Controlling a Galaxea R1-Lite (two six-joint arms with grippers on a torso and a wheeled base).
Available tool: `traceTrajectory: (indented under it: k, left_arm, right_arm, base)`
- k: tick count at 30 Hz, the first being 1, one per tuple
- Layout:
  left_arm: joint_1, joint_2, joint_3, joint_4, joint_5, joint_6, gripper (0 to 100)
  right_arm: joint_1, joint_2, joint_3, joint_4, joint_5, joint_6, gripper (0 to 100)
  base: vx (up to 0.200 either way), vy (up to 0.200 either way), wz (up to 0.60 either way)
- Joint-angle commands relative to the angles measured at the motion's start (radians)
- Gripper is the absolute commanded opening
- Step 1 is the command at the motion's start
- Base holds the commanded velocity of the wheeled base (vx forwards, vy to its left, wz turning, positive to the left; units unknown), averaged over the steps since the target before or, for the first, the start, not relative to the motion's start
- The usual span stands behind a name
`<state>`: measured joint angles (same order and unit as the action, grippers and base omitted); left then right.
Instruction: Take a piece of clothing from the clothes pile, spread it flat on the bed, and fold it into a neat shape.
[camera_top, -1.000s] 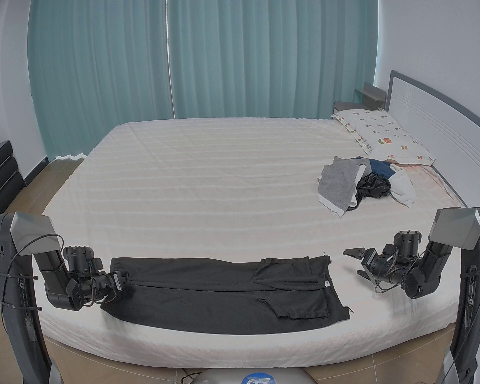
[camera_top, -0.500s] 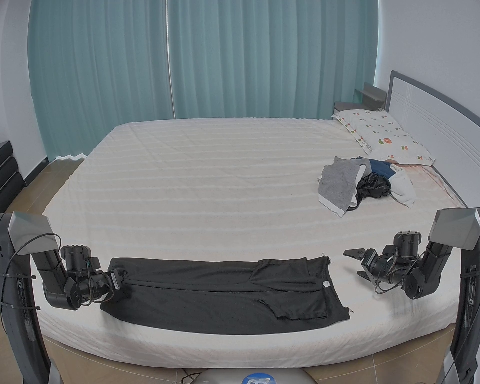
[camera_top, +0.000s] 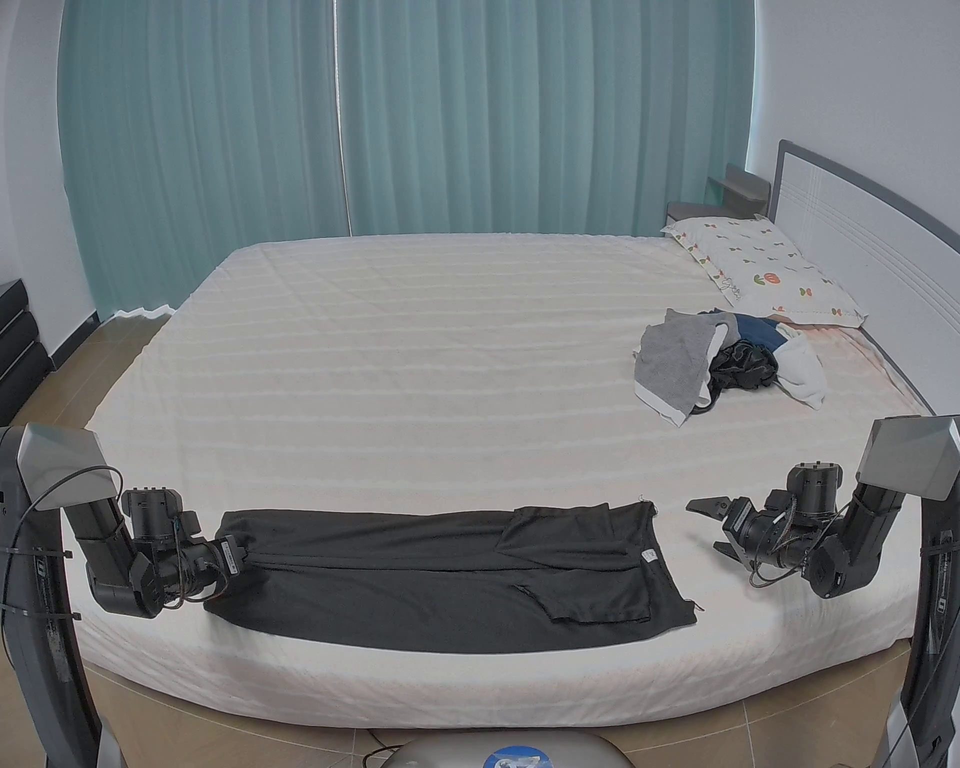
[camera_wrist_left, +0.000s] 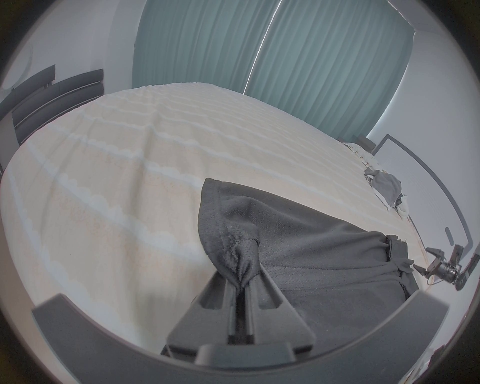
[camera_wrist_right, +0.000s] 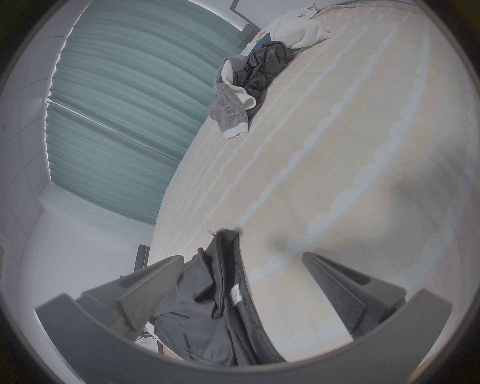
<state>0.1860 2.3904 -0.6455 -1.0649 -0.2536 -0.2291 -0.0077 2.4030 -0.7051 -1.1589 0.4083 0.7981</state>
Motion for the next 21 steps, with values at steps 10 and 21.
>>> traceTrajectory:
  k: [10, 21]
  left_arm:
    - [-0.045, -0.039, -0.051, 0.003, 0.014, -0.214, 0]
    - [-0.103, -0.070, -0.032, 0.008, 0.063, -0.225, 0]
  right_arm:
    - [0.002, 0.008, 0.001, -0.001, 0.000, -0.022, 100]
    - [0.002, 0.010, 0.003, -0.001, 0.000, -0.031, 100]
  base:
    - [0.000, 0.000, 0.00]
    - [0.000, -0.164, 0.00]
